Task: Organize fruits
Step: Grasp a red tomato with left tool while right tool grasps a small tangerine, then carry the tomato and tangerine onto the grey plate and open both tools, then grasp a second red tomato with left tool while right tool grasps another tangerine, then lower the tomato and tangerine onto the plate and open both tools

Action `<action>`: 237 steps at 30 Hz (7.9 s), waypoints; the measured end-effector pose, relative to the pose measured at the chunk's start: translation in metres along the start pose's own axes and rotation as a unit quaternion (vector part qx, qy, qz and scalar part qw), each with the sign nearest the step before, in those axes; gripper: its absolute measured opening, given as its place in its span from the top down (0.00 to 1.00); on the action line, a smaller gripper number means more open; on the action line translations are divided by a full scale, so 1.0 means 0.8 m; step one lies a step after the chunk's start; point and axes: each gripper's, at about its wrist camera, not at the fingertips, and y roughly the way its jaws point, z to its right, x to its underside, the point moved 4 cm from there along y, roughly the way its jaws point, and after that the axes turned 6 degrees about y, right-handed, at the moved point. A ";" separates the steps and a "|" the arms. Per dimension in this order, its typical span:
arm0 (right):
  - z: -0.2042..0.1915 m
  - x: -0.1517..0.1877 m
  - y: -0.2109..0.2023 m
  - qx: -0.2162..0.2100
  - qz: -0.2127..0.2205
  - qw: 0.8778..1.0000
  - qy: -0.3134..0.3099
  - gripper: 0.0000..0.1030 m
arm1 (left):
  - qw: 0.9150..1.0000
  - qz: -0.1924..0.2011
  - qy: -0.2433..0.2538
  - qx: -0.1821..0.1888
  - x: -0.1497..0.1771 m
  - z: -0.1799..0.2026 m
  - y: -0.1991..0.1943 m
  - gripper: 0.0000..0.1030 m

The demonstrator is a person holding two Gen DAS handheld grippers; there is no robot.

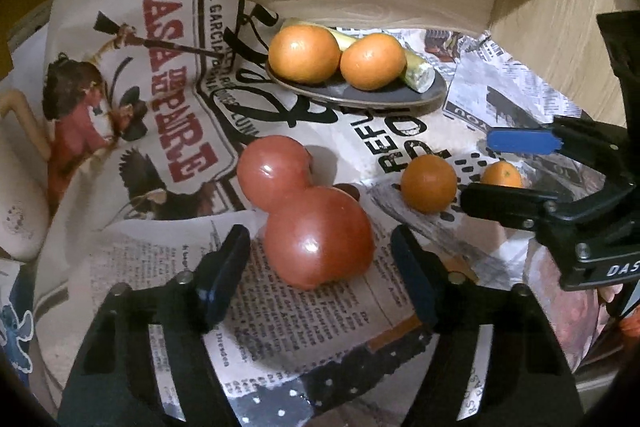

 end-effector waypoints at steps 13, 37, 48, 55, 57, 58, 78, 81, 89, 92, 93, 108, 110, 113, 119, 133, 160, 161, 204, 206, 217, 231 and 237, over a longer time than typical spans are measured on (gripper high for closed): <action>-0.014 -0.003 0.035 -0.005 -0.039 0.999 -0.025 0.61 | 0.999 0.006 -0.016 0.027 0.004 -0.008 -0.007 0.51; 0.023 -0.035 -0.038 0.025 0.046 0.999 0.003 0.66 | 0.998 0.062 -0.002 0.017 -0.064 -0.007 -0.043 0.51; 0.064 -0.057 -0.061 0.046 0.079 0.996 0.022 0.66 | 0.998 0.069 0.007 0.014 -0.109 0.001 -0.022 0.51; 0.085 -0.070 -0.060 0.058 0.086 0.994 0.025 0.66 | 0.998 0.066 0.008 0.008 -0.132 -0.001 -0.001 0.51; 0.091 -0.075 -0.057 0.061 0.084 0.994 0.025 0.66 | 0.998 0.062 0.009 0.009 -0.137 -0.001 0.005 0.51; 0.094 -0.077 -0.056 0.063 0.083 0.994 0.025 0.66 | 0.998 0.060 0.009 0.009 -0.140 -0.001 0.009 0.51; 0.150 -0.113 0.034 0.079 0.029 0.995 0.049 0.66 | 1.000 0.014 0.011 0.023 -0.154 -0.004 0.075 0.51; 0.156 -0.110 0.049 0.079 0.015 0.995 0.055 0.66 | 1.000 0.016 0.015 0.021 -0.153 -0.002 0.075 0.51; 0.158 -0.101 0.064 0.084 0.001 0.995 0.047 0.66 | 0.999 0.037 0.018 0.022 -0.160 0.000 0.070 0.37; 0.159 -0.099 0.065 0.083 -0.002 0.995 0.049 0.66 | 0.999 0.038 0.019 0.020 -0.160 0.000 0.068 0.37; 0.160 -0.100 0.065 0.083 -0.004 0.995 0.049 0.65 | 0.999 0.040 0.019 0.019 -0.160 0.000 0.066 0.37; 0.127 -0.114 -0.012 0.096 0.063 0.993 0.035 0.47 | 0.997 0.079 0.001 -0.009 -0.151 -0.027 -0.002 0.33; 0.117 -0.115 -0.027 0.097 0.077 0.992 0.029 0.47 | 0.997 0.081 -0.001 -0.012 -0.146 -0.031 -0.010 0.32; 0.101 -0.114 -0.048 0.093 0.097 0.991 0.022 0.47 | 0.996 0.083 0.001 -0.016 -0.138 -0.033 -0.018 0.31; 0.078 -0.097 -0.064 0.088 0.113 0.989 0.022 0.45 | 0.997 0.074 0.003 -0.017 -0.116 -0.036 -0.030 0.31; 0.059 -0.033 -0.065 0.084 0.095 0.990 0.067 0.45 | 1.000 0.020 0.010 -0.007 -0.055 -0.039 -0.006 0.31; 0.036 0.031 -0.008 0.063 0.005 0.995 0.080 0.69 | 0.999 0.033 -0.006 0.011 -0.044 -0.044 -0.005 0.61; 0.036 0.030 -0.009 0.061 0.006 0.995 0.081 0.69 | 0.999 0.036 -0.006 0.010 -0.045 -0.044 -0.008 0.61; 0.082 -0.021 -0.033 0.068 0.047 0.994 0.069 0.68 | 1.000 -0.004 -0.014 0.023 -0.052 -0.044 0.023 0.58; 0.082 -0.025 -0.033 0.067 0.049 0.994 0.066 0.68 | 1.000 -0.004 -0.015 0.023 -0.055 -0.044 0.022 0.59; 0.089 -0.062 -0.040 0.071 0.075 0.994 0.047 0.68 | 0.998 0.059 0.005 0.024 -0.115 -0.030 -0.017 0.59; 0.105 -0.107 -0.016 0.073 0.081 0.993 0.036 0.68 | 0.996 0.072 0.031 0.033 -0.187 -0.005 0.016 0.59; 0.124 -0.101 0.021 0.073 0.050 0.995 0.052 0.68 | 0.997 0.060 0.034 0.028 -0.195 -0.006 0.045 0.59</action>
